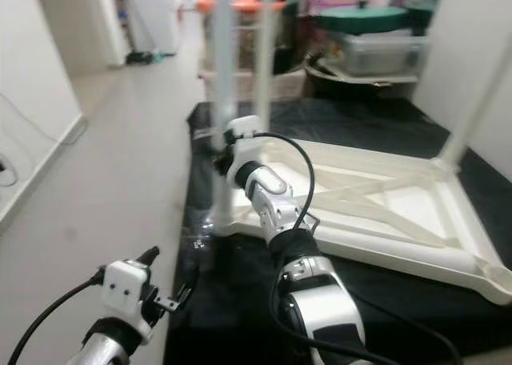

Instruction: Building children table

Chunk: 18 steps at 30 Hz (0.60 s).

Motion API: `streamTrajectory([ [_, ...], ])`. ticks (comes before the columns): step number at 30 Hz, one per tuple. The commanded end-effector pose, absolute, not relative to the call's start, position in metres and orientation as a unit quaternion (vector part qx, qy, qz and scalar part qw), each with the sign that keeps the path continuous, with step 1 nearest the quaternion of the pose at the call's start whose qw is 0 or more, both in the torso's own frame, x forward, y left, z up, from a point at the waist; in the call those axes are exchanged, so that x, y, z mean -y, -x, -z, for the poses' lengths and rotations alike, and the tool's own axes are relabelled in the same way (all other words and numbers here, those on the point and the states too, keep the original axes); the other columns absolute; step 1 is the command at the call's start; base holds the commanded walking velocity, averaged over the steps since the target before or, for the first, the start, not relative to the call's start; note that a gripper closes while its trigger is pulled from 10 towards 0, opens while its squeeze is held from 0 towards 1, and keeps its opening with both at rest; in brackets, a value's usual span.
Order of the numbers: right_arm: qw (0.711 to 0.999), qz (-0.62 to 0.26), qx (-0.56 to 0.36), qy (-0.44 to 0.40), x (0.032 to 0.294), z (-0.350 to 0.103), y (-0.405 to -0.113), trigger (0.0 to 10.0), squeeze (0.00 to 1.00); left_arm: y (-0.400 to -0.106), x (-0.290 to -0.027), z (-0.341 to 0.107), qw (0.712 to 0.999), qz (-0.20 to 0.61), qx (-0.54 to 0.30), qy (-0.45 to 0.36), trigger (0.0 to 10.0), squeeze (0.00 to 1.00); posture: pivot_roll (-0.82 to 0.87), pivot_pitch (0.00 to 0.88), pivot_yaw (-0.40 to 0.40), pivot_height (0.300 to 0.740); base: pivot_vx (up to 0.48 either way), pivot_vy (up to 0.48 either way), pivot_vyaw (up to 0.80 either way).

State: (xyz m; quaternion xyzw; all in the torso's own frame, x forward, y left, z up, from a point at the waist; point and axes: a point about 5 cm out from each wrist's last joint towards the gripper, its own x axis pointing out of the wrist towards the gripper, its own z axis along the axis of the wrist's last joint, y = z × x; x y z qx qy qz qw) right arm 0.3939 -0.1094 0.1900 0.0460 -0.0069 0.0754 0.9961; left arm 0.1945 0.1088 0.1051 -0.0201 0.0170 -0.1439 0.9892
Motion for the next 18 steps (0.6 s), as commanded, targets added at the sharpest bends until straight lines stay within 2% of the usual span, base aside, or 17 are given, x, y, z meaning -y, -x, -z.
streamTrajectory([
  [1,0.993,0.048,-0.068,-0.078,0.139,-0.149,-0.383,0.0,0.00,-0.195,-0.110,-0.102,0.989,0.142,-0.024,0.019,10.0,0.00,0.03,0.000,-0.011,0.740,0.000,0.000,0.00],
  [5,0.992,0.069,-0.069,-0.084,0.138,-0.148,-0.379,0.0,0.00,-0.195,-0.109,-0.103,0.989,0.142,-0.023,0.019,10.0,0.00,0.03,0.000,-0.014,0.740,0.000,0.000,0.00],
  [8,0.989,0.082,-0.070,-0.097,0.125,-0.145,-0.370,0.0,0.00,-0.195,-0.109,-0.103,0.990,0.141,-0.023,0.019,10.0,0.00,0.02,0.000,-0.013,0.740,0.000,0.000,0.00],
  [9,0.990,0.032,-0.063,-0.123,0.102,-0.149,-0.370,10.0,0.00,-0.195,-0.109,-0.103,0.990,0.141,-0.023,0.020,10.0,0.00,0.02,0.000,-0.013,0.740,0.000,0.000,0.00],
  [11,0.990,0.032,-0.063,-0.123,0.102,-0.149,-0.370,10.0,0.00,-0.195,-0.109,-0.103,0.990,0.141,-0.023,0.020,10.0,0.00,0.02,0.000,-0.013,0.740,0.000,0.000,0.00],
  [12,0.990,-0.010,-0.041,-0.135,0.093,-0.155,-0.371,10.0,0.65,-0.195,-0.109,-0.103,0.990,0.141,-0.023,0.020,10.0,0.00,0.02,0.000,-0.013,0.740,0.000,0.000,0.00],
  [13,0.990,-0.010,-0.041,-0.135,0.093,-0.155,-0.371,10.0,0.65,-0.195,-0.109,-0.103,0.990,0.141,-0.023,0.020,10.0,0.00,0.02,0.000,-0.013,0.740,0.000,0.000,0.00],
  [14,0.990,-0.027,-0.016,-0.138,0.088,-0.162,-0.373,10.0,1.00,-0.195,-0.109,-0.103,0.990,0.140,-0.023,0.021,10.0,0.00,0.02,0.000,-0.013,0.740,0.000,0.000,0.00],
  [15,0.986,-0.089,0.028,-0.140,0.081,-0.176,-0.376,10.0,1.00,-0.196,-0.109,-0.103,0.990,0.140,-0.023,0.021,10.0,0.00,0.02,0.000,-0.013,0.740,0.000,0.000,0.00],
  [16,0.978,-0.135,0.031,-0.156,0.077,-0.180,-0.378,10.0,0.00,-0.196,-0.109,-0.103,0.990,0.140,-0.023,0.021,10.0,0.00,0.01,0.000,-0.011,0.740,0.000,0.000,0.00],
  [18,0.971,-0.167,0.031,-0.169,0.075,-0.182,-0.378,10.0,0.00,-0.196,-0.109,-0.103,0.990,0.140,-0.023,0.021,10.0,0.00,0.01,0.000,-0.011,0.740,0.000,0.000,0.00],
])
